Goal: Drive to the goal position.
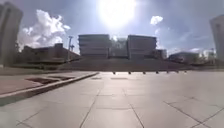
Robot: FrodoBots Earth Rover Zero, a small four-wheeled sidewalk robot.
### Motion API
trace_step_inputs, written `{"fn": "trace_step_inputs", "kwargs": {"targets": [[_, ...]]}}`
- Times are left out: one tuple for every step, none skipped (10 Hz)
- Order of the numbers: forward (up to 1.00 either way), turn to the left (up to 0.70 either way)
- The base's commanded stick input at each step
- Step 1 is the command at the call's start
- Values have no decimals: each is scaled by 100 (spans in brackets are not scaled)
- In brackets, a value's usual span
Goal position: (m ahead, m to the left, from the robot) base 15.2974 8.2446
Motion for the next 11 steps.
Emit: {"fn": "trace_step_inputs", "kwargs": {"targets": [[100,1],[100,1],[100,1],[100,1],[100,1],[100,1],[100,1],[100,1],[100,1],[100,1],[100,1]]}}
